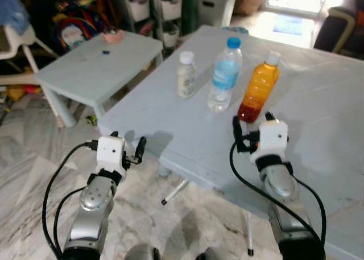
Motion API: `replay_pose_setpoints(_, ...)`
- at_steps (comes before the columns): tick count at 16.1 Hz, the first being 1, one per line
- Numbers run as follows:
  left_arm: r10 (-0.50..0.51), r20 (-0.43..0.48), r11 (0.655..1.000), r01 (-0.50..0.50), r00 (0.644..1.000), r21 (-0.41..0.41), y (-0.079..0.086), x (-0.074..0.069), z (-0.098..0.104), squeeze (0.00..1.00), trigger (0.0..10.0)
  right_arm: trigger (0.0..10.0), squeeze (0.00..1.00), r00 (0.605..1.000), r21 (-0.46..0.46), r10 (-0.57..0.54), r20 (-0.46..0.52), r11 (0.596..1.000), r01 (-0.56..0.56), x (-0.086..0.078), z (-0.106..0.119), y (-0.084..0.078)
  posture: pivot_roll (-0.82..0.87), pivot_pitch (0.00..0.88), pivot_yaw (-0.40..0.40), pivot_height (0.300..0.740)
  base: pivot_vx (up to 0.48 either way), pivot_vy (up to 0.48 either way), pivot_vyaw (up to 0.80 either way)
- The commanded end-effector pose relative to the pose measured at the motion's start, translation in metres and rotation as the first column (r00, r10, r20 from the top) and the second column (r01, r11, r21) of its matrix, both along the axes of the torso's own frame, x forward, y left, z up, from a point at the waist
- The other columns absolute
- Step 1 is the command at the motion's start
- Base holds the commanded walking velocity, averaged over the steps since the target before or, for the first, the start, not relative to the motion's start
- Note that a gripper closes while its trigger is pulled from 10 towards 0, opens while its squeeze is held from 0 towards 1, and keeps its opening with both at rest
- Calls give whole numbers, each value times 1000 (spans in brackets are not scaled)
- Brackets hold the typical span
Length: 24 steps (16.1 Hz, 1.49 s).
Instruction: Restocking fridge
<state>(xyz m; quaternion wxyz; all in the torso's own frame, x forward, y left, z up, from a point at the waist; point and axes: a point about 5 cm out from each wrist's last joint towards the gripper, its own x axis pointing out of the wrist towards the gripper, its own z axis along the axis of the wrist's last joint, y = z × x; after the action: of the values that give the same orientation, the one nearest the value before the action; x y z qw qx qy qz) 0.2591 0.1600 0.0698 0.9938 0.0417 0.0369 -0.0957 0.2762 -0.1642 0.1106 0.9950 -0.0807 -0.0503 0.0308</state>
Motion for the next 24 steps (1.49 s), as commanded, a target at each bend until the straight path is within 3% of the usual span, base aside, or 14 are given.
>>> replay_pose_setpoints(1,-3,-3,1000,3,1000,2,2,1,0,0,10000,10000,0,1000,-8,4,28,1000,-4,4,6,-1,-30,22,33,740,0,0,0)
replay_pose_setpoints(4,-13,-1,1000,13,1000,11,1,2,1,0,10000,10000,0,996,-32,-4,94,999,7,28,28,-6,-20,25,40,740,0,0,0)
replay_pose_setpoints(12,-18,5,1000,18,1000,20,1,1,1,0,10000,10000,0,979,-67,-57,196,995,71,49,58,-22,-13,25,44,740,0,0,0)
replay_pose_setpoints(20,-23,0,1000,23,1000,15,-1,2,0,0,10000,10000,0,987,-43,5,162,999,2,29,43,0,-22,23,43,740,0,0,0)
replay_pose_setpoints(24,-23,-3,1000,23,1000,16,-1,4,0,0,10000,10000,0,977,-45,-89,192,994,99,12,47,-14,-33,16,65,740,0,0,0)
